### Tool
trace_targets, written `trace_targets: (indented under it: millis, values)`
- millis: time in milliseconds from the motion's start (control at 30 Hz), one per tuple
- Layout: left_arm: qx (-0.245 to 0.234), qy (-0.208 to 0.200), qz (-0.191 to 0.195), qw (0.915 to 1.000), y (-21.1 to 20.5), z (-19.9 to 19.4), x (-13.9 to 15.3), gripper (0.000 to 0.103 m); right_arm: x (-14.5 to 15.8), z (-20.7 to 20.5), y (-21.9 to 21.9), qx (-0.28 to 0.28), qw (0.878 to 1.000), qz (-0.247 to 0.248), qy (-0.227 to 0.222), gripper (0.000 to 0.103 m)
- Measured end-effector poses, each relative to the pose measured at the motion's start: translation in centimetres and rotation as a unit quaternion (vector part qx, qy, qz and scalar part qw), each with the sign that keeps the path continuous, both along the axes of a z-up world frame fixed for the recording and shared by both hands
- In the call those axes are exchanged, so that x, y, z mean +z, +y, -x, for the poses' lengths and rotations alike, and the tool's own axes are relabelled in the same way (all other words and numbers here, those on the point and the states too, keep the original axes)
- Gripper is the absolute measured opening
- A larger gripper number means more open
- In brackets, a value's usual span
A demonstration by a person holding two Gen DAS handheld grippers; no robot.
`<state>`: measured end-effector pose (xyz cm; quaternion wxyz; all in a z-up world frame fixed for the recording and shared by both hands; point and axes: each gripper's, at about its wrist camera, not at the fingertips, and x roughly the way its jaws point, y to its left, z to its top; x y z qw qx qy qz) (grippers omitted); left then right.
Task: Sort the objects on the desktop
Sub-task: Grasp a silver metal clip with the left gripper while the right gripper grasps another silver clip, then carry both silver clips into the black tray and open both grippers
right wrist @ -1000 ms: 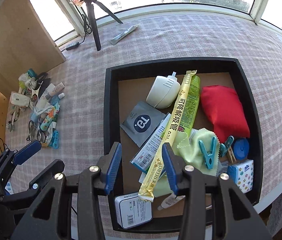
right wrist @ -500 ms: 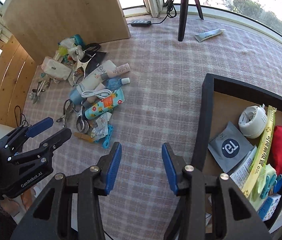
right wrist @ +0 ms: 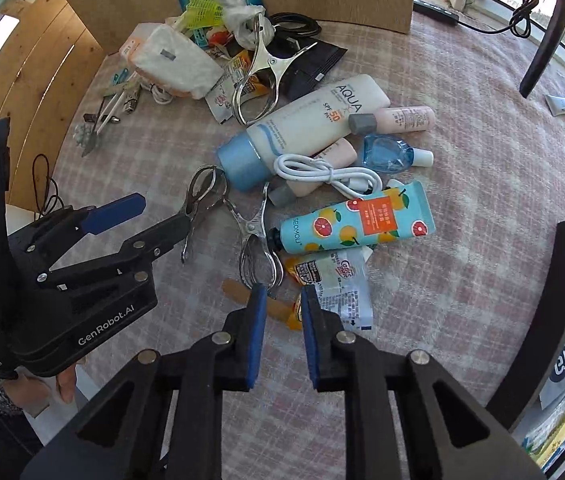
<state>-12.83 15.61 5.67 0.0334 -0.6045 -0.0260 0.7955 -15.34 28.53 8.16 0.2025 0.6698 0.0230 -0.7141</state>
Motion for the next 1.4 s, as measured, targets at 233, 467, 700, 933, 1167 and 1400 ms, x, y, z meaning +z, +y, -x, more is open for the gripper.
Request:
trace_targets:
  millis: [233, 467, 700, 933, 1167, 1400]
  values:
    - [-0.011, -0.009, 0.002, 0.9999, 0.4, 1.5, -1.3, 0.042, -2.1, 1.2, -1.1, 0.006, 1.0, -0.011, -0.018, 0.012]
    - [-0.025, -0.022, 0.008, 0.9994, 1.4, 1.9, -2.4, 0.033, -3.3, 1.5, -1.5, 0.006, 0.999, -0.009, -0.037, 0.011]
    - [-0.022, -0.025, 0.012, 0.9994, 1.7, 2.1, -3.1, 0.022, -4.1, 1.7, -2.4, 0.011, 0.999, -0.014, -0.044, 0.011]
    - [-0.013, -0.018, 0.008, 0.9997, 1.2, 1.7, -3.2, 0.018, -5.1, 1.4, -2.9, 0.007, 0.999, -0.016, -0.047, 0.006]
    - [0.008, -0.011, 0.01, 0.9999, 0.1, 0.0, -2.3, 0.017, -3.8, -0.1, -2.7, 0.013, 0.999, -0.015, -0.031, 0.005]
    - [0.002, 0.015, 0.012, 0.9998, -1.0, -3.1, 1.6, 0.017, -0.6, -2.1, -1.8, 0.02, 1.0, -0.012, -0.003, 0.005]
